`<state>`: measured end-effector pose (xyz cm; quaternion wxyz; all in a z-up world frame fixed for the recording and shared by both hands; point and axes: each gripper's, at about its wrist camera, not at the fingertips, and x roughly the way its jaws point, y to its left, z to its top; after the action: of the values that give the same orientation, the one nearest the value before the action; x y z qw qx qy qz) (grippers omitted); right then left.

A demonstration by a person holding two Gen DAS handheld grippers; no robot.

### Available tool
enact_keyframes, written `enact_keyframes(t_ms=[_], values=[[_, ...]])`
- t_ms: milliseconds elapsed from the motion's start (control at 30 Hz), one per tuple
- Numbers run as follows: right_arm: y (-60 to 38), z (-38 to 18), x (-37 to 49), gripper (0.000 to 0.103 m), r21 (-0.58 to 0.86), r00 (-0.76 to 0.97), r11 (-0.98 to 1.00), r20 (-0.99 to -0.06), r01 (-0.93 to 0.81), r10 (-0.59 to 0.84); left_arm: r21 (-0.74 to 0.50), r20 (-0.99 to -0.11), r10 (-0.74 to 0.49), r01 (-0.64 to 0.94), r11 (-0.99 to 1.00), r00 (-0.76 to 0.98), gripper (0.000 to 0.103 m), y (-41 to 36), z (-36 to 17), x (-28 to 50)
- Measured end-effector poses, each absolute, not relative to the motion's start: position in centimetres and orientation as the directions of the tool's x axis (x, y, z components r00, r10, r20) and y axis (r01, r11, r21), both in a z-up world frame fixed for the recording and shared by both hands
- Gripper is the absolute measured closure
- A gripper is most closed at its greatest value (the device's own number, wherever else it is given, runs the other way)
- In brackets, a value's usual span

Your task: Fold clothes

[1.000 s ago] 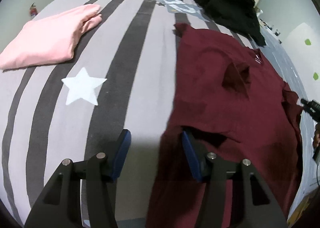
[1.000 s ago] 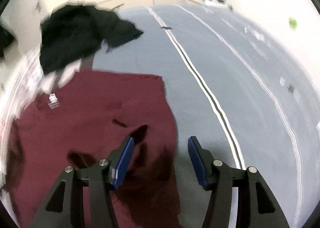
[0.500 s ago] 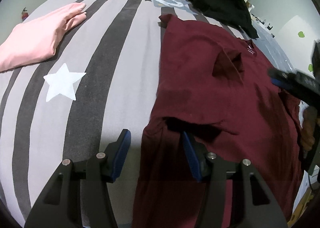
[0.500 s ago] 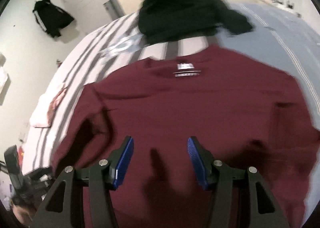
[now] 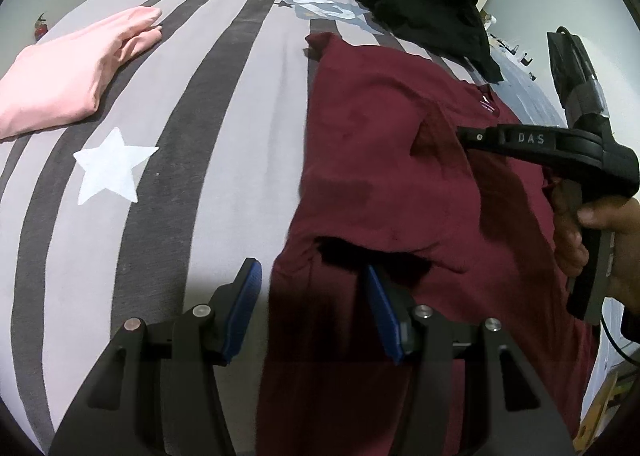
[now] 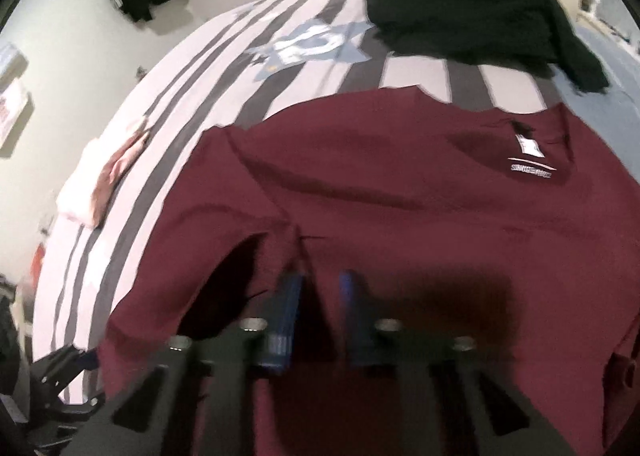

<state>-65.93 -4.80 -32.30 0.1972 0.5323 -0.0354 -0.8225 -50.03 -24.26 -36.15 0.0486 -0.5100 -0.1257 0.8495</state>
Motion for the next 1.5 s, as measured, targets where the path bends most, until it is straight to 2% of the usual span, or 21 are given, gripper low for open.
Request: enact_keyframes(t_ms=[133,200,300,533,700,833,967,1033,1167,1367,1500], values=[[-5.2,-31.9,-65.2,0.101,0.279,-0.349,-0.902,-0.851,0.331,-0.392,-0.271,-0.851,0.212,0.055,-0.961,-0.481,0.055,-24.1,-36.1,-50.3],[-4.7,-31.9,-65.3,0.102,0.265,-0.367,-0.911,-0.851,0.317,-0.375,-0.243,-0.858,0.183,0.065,-0.968,-0.479,0.064,-24.0,-36.2,-50.4],[-3.8,-31.7,-65.6,0.102,0.238,-0.398,-0.927,-0.851,0.289,-0.342,-0.221,-0.86,0.159,0.073,-0.973,-0.484,0.072,-24.0,-36.2,-50.1],[-1.7,-31.5,-66.2,0.102,0.177,-0.467,-0.96,-0.845,0.217,-0.261,-0.206,-0.864,0.134,0.097,-0.974,-0.485,0.077,-23.9,-36.3,-49.5],[-0.1,-31.4,-65.9,0.101,0.226,-0.457,-0.957,-0.843,0.18,-0.285,-0.209,-0.871,0.116,0.146,-0.967,-0.477,0.077,-24.1,-36.3,-48.9],[1.1,-31.3,-65.6,0.099,0.27,-0.447,-0.951,-0.84,0.151,-0.309,-0.272,-0.866,0.169,0.16,-0.949,-0.471,0.077,-25.1,-35.5,-47.7],[2.4,-31.2,-65.3,0.094,0.313,-0.437,-0.942,-0.835,0.121,-0.333,-0.362,-0.817,0.222,0.173,-0.916,-0.532,0.076,-27.1,-33.2,-47.2],[3.0,-31.2,-65.1,0.09,0.334,-0.433,-0.937,-0.833,0.105,-0.345,-0.353,-0.81,0.203,0.182,-0.918,-0.55,0.074,-27.9,-32.5,-48.1],[0.4,-30.8,-64.4,0.066,0.434,-0.405,-0.889,-0.794,0.145,-0.454,-0.341,-0.812,0.19,0.185,-0.922,-0.551,0.072,-28.9,-33.2,-54.3],[-2.6,-32.2,-63.6,0.066,0.483,-0.354,-0.86,-0.785,0.165,-0.508,-0.395,-0.794,0.285,0.099,-0.914,-0.537,0.072,-27.0,-34.5,-65.9],[-3.5,-33.0,-63.2,0.066,0.439,-0.355,-0.878,-0.803,0.188,-0.478,-0.394,-0.797,0.309,0.059,-0.917,-0.52,0.072,-25.3,-34.9,-70.6]])
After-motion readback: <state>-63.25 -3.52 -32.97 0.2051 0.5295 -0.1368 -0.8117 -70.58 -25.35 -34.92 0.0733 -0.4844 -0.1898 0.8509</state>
